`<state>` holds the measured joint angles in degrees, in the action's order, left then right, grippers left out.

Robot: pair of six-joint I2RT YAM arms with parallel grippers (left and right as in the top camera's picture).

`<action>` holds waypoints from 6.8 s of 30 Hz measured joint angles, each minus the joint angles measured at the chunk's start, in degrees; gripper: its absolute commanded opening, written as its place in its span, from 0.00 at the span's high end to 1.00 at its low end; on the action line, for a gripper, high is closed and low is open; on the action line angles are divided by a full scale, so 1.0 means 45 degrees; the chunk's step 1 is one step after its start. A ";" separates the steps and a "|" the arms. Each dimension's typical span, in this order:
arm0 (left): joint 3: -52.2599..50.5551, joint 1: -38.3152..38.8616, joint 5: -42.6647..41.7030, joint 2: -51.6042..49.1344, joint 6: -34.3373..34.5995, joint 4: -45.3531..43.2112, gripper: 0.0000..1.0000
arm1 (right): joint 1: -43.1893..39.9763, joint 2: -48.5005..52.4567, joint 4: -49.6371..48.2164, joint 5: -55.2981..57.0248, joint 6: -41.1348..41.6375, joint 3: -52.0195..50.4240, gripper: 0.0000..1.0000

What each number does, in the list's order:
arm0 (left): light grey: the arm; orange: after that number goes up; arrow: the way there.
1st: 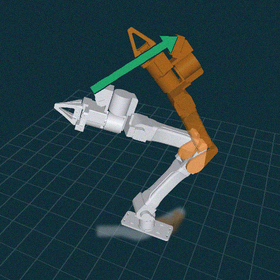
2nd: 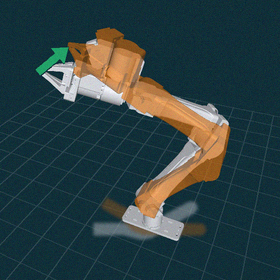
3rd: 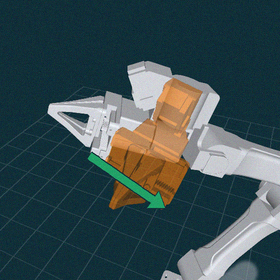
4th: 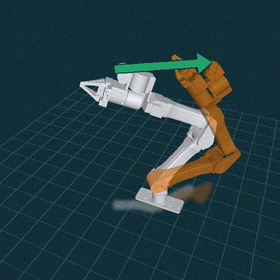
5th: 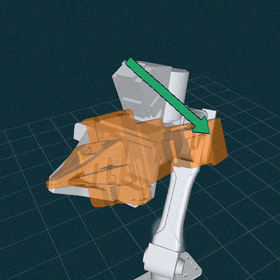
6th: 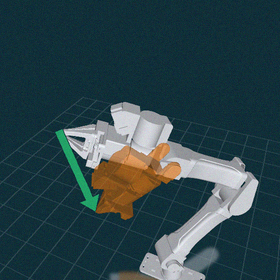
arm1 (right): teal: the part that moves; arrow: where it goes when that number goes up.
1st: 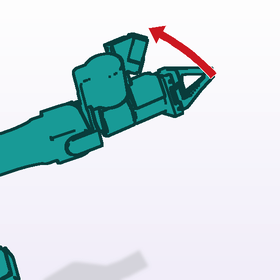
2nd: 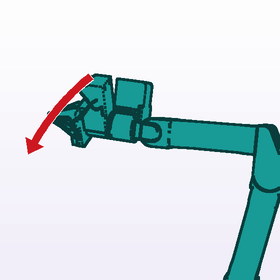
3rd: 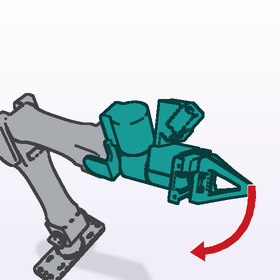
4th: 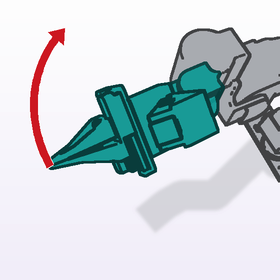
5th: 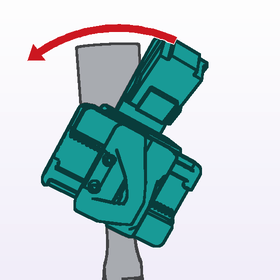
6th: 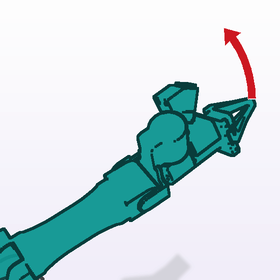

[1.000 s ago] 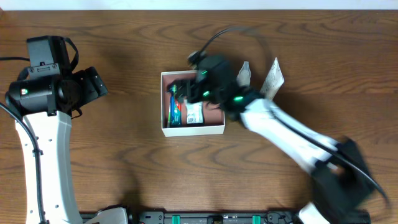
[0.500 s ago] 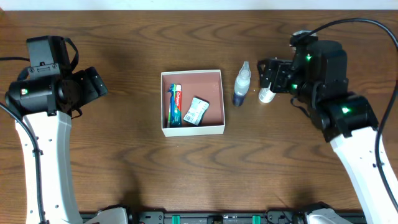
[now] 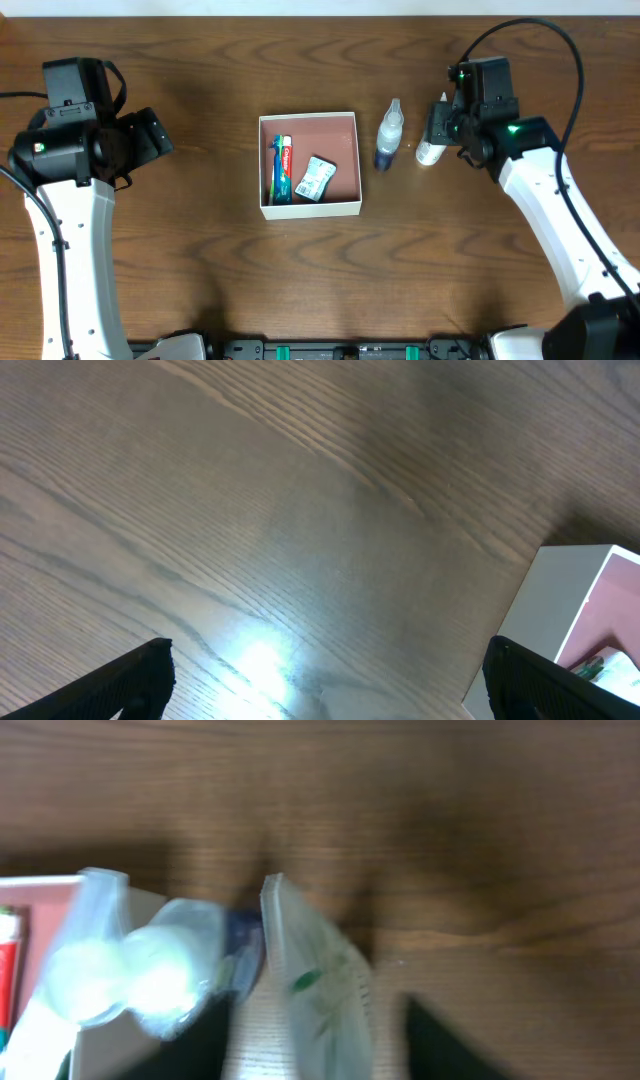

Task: Pack container
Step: 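Move right gripper to the white lotion tube and grasp it, then place the lotion tube upright in the box's right corner, then move right gripper to the blue soap dispenser and grasp it, then lower the soap dispenser into the box and open right gripper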

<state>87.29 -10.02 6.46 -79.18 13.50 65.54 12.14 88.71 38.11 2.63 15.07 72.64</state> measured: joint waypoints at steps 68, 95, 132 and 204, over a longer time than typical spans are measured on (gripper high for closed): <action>0.0000 0.0000 0.0000 0.0000 0.0000 0.0005 0.02 | 0.4862 -0.1773 -0.1943 0.1501 -0.1093 0.1292 0.32; 0.0000 0.0000 0.0000 0.0000 0.0000 0.0000 0.02 | 0.2021 0.1977 0.0403 -0.0189 0.1307 0.1671 0.35; 0.0000 0.0000 0.0000 0.0000 0.0000 0.0000 0.02 | 0.2346 0.3745 0.0452 0.0223 0.1909 0.1671 0.61; 0.0000 0.0000 -0.0005 0.0000 0.0000 -0.0005 0.02 | 0.6698 -0.3308 0.2025 0.4765 0.1185 0.1812 0.01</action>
<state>87.29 -10.02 6.44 -79.18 13.50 65.52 42.28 73.82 47.22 24.08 20.40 80.79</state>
